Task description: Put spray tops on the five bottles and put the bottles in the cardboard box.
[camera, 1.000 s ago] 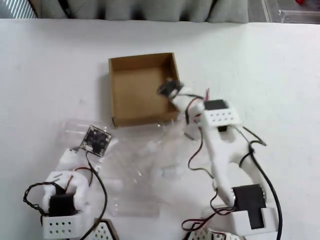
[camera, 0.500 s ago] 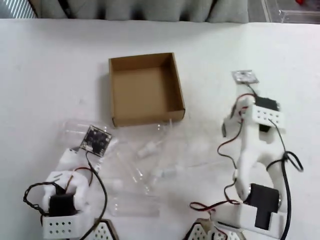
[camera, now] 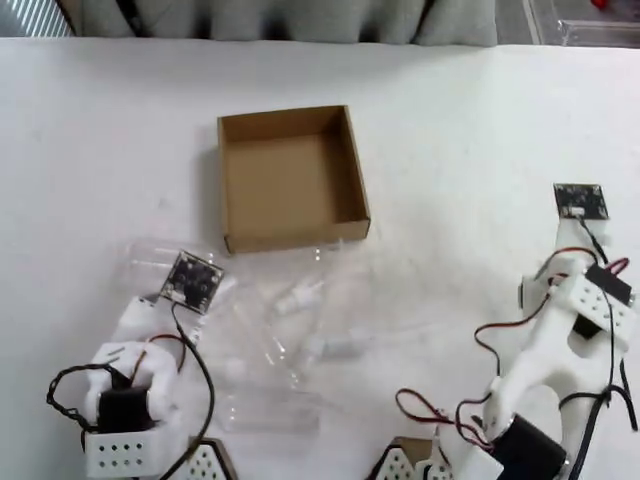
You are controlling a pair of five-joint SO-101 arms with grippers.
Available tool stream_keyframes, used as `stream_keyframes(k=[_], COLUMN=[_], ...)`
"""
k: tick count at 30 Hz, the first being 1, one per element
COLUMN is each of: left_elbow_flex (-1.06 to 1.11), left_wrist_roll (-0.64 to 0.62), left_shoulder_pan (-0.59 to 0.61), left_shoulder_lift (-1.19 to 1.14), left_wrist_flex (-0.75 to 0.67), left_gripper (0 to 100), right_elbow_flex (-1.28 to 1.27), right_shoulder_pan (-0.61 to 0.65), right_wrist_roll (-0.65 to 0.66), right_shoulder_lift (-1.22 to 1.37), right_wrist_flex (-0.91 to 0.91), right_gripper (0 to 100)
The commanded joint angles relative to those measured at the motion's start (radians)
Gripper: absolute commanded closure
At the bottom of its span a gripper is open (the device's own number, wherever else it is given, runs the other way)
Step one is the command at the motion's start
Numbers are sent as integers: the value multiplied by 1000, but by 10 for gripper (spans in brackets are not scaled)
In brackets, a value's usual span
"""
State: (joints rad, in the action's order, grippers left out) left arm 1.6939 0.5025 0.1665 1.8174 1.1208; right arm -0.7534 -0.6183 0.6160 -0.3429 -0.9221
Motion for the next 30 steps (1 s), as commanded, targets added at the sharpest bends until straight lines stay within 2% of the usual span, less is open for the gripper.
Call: stream_keyframes(k=[1, 5, 10, 13, 15, 22, 30], left_elbow_flex=[-2, -2, -2, -2, -2, -2, -2], left_wrist_roll=[9, 9, 9, 9, 9, 9, 9], left_shoulder_pan=[-15, -15, -15, -13, -13, -13, -13], left_shoulder_lift=[5, 5, 5, 5, 5, 5, 5], left_wrist_flex=[-31, -31, -31, -31, -31, -31, -31], left_gripper=[976, 976, 976, 976, 976, 976, 976], right_elbow_flex=[11, 37, 149, 239, 281, 301, 117], right_shoulder_pan=[-41, -47, -62, -77, -84, -93, -117], right_wrist_roll=[61, 95, 98, 104, 157, 212, 259], right_shoulder_lift=[38, 154, 308, 360, 367, 239, 31], right_wrist_flex=[35, 74, 81, 25, -35, -150, -170], right_gripper=[889, 777, 769, 768, 768, 768, 768])
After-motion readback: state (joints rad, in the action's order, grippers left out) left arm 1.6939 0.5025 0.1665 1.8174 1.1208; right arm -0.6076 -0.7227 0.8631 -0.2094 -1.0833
